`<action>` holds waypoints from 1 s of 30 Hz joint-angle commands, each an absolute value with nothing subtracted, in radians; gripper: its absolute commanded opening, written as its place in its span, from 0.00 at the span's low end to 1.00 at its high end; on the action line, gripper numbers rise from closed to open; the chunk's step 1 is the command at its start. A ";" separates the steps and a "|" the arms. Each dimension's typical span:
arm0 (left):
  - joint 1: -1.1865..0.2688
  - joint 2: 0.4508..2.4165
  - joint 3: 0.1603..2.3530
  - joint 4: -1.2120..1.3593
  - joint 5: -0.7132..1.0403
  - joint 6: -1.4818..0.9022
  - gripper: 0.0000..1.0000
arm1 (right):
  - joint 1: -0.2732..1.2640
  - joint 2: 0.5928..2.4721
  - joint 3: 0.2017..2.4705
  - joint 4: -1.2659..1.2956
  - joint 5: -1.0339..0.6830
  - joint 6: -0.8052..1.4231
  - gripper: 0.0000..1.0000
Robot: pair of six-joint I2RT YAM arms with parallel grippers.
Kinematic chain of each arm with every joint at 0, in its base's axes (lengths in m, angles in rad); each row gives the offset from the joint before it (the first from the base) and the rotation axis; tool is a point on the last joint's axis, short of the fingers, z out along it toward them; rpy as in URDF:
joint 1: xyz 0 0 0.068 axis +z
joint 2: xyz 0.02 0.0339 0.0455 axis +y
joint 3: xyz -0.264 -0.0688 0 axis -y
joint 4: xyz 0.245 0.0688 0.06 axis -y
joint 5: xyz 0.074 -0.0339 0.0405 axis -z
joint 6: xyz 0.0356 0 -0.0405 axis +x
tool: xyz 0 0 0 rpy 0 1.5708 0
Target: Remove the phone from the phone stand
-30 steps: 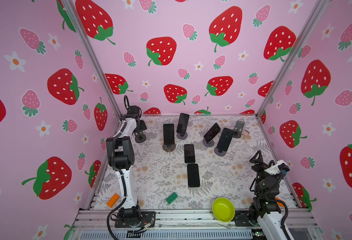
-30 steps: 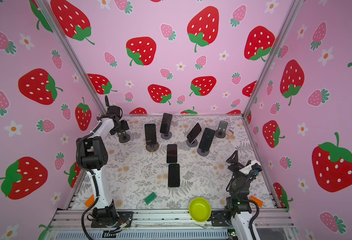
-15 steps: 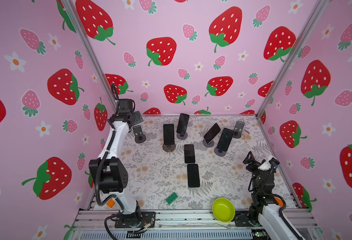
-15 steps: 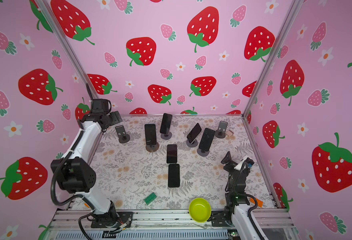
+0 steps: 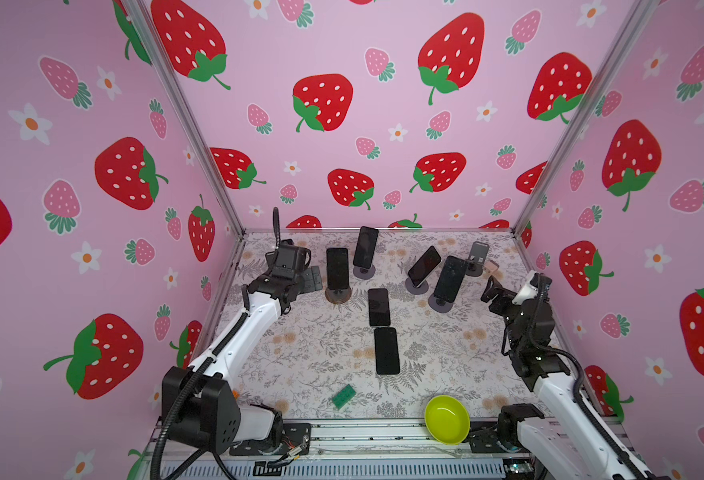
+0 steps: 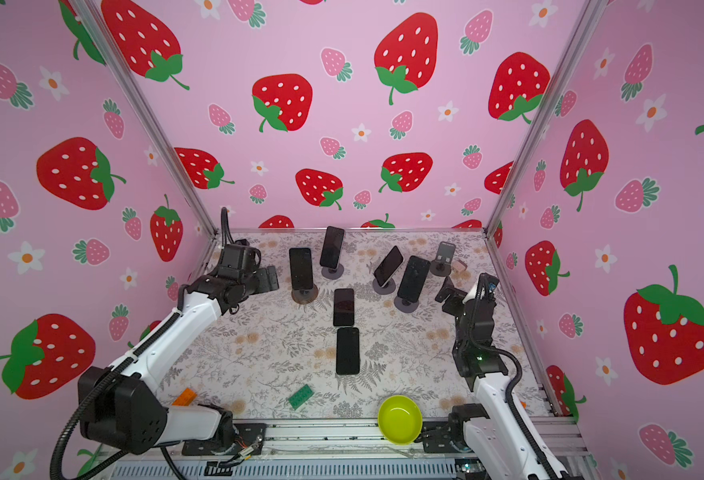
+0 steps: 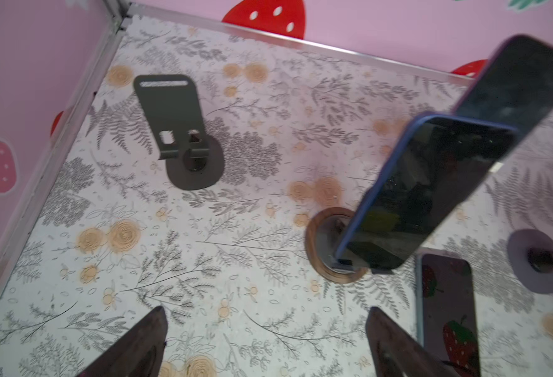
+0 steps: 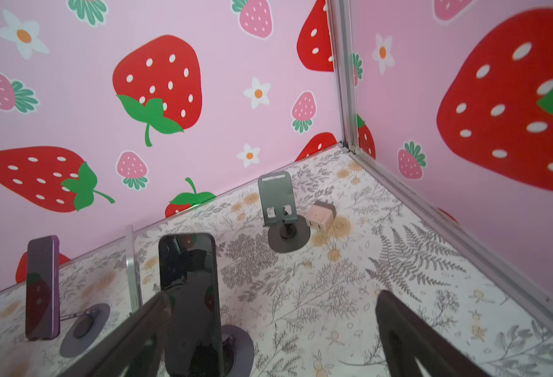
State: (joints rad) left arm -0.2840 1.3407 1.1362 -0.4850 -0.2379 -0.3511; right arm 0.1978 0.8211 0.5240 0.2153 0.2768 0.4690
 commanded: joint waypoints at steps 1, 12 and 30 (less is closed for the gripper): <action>-0.391 1.252 1.123 -0.389 -0.290 -0.349 0.96 | 0.204 0.903 0.657 -0.003 0.288 0.475 1.00; -0.665 1.265 0.962 -0.249 -0.282 -0.369 0.95 | 0.230 1.211 1.046 -0.323 0.234 0.633 1.00; -0.819 1.289 0.680 0.088 -0.295 -0.234 0.95 | 0.359 1.604 1.436 -0.519 0.368 0.675 1.00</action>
State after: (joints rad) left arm -0.8165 1.2865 0.6945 0.0204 -0.3023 -0.2630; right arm 0.3618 1.5742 1.4006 -0.4427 0.3363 0.6487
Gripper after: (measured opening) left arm 0.947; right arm 0.996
